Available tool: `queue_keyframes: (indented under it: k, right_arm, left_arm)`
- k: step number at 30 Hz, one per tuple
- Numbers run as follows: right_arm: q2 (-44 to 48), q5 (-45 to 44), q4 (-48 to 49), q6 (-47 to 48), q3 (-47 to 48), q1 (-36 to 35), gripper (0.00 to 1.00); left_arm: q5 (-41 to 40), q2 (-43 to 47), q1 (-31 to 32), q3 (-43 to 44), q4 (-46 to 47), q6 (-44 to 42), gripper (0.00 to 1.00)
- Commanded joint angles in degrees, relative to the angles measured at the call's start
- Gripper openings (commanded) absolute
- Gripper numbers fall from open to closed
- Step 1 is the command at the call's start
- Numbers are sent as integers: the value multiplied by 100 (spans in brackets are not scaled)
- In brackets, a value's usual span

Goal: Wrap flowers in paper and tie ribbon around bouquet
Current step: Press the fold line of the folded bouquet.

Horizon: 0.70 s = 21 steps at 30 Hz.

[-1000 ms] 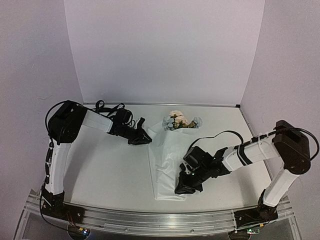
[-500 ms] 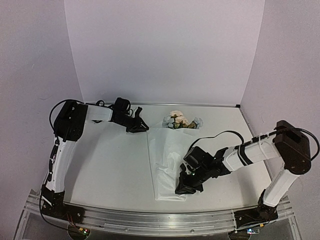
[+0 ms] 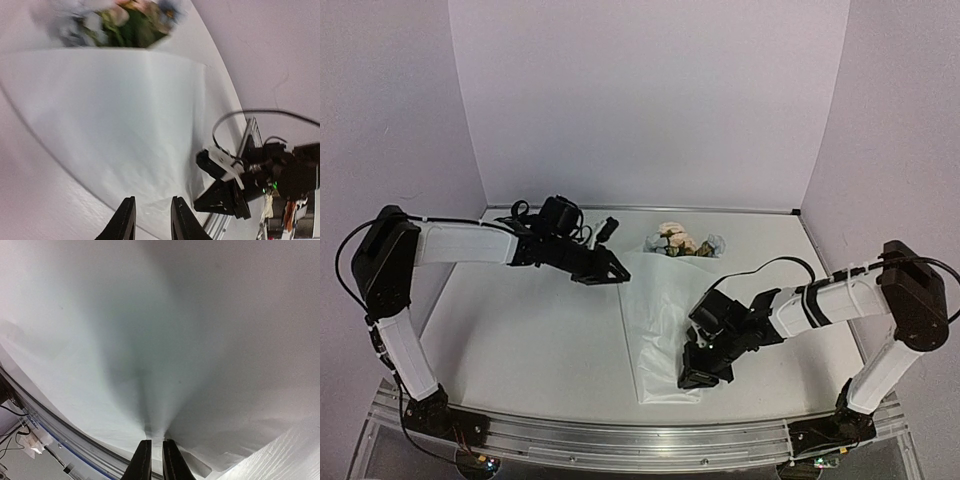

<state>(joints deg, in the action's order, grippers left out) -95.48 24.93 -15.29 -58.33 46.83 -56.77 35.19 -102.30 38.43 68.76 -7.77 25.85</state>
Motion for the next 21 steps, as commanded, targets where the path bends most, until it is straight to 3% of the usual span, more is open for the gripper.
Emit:
queue_keyframes:
  k: [1, 8, 21]
  right_arm:
    - [490, -148, -426, 105, 207, -25, 10]
    - [799, -318, -849, 384, 26, -25, 11]
    - [633, -425, -738, 331, -366, -38, 11]
  left_arm:
    - [-102, 283, 802, -705, 463, 292, 24]
    - [26, -131, 1623, -857, 752, 496, 19]
    - [342, -870, 1755, -681, 963, 487, 18]
